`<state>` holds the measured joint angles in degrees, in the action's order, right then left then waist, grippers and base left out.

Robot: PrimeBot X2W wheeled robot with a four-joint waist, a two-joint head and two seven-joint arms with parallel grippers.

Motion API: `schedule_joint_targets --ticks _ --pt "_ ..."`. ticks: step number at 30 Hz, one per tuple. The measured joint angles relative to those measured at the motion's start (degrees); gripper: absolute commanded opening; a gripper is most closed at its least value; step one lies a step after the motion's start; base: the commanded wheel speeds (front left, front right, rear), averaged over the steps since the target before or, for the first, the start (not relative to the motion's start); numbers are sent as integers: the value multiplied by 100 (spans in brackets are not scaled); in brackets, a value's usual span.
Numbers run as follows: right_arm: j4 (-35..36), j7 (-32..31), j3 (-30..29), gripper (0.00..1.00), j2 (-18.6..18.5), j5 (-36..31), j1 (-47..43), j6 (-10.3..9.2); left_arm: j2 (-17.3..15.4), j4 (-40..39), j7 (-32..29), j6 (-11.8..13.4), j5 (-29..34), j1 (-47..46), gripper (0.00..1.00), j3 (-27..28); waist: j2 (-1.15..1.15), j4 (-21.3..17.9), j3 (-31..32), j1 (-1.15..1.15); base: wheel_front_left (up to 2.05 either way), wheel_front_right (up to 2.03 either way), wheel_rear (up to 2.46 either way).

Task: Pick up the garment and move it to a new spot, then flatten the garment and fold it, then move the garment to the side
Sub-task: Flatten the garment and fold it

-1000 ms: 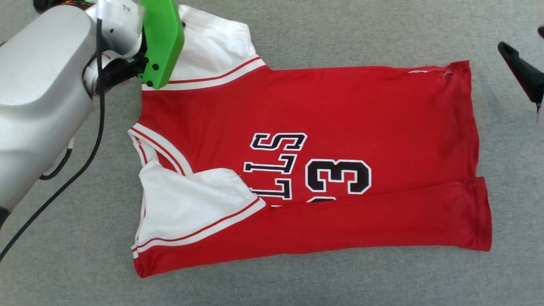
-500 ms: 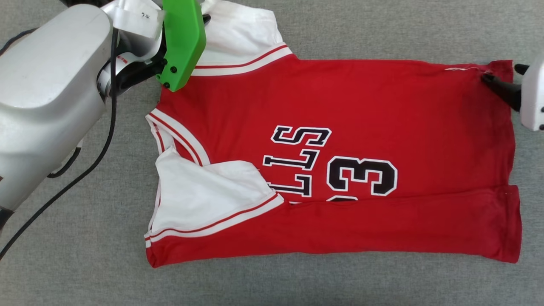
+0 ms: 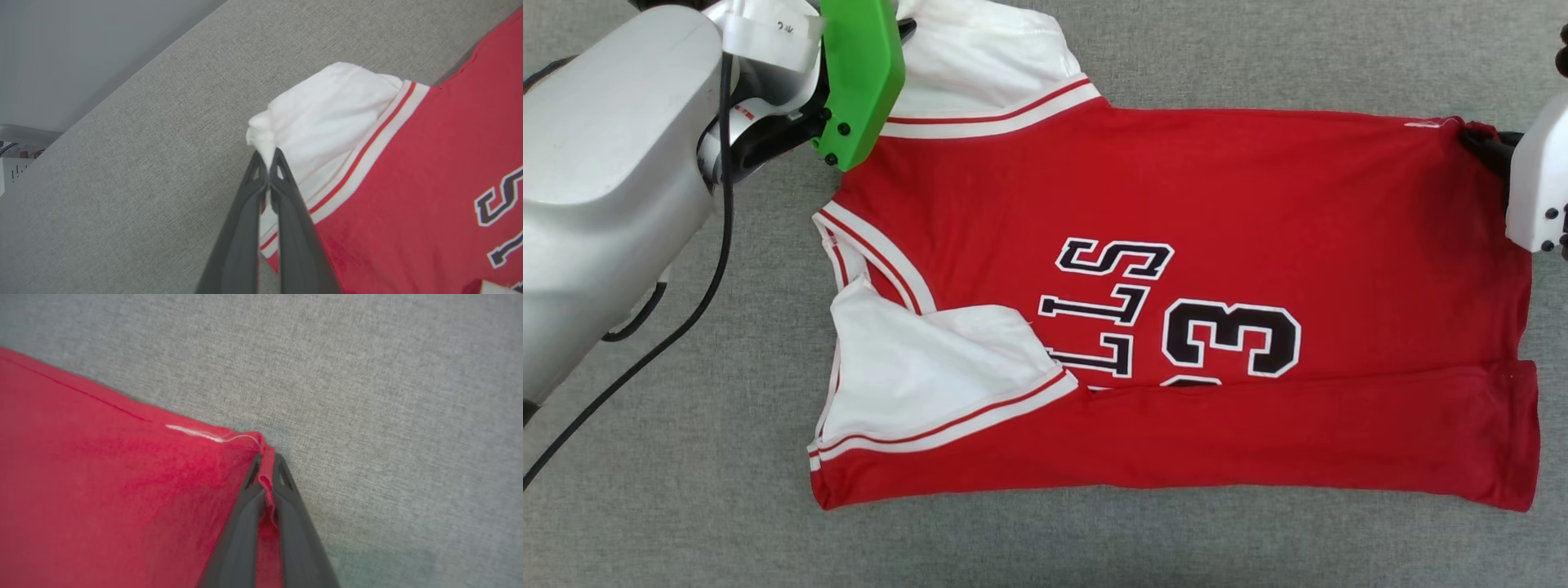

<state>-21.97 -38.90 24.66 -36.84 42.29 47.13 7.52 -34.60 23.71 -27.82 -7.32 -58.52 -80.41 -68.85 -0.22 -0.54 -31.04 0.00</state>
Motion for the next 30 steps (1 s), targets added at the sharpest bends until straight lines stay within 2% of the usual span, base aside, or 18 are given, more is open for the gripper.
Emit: schedule_joint_targets --ticks 4,9,16,23,30 --pt "8 357 41 0 7 148 -11 1 -26 51 126 0 -34 48 0 -34 0 -24 165 0 0 0 0" --pt "190 757 138 0 -169 238 -224 1 -58 18 304 0 -113 297 0 -105 0 -24 487 0 0 0 0" --pt "482 1235 266 0 -377 305 -861 1 -337 -259 570 13 -174 961 0 -177 0 -9 1036 0 0 0 0" --pt "791 1522 346 0 -524 348 -1560 1 -660 -815 769 231 -300 1798 0 -271 0 35 1566 0 0 0 0" --pt "1032 1869 297 0 -581 423 -2336 1 -917 -1365 975 567 -432 2615 0 -318 0 104 1977 0 0 0 0"
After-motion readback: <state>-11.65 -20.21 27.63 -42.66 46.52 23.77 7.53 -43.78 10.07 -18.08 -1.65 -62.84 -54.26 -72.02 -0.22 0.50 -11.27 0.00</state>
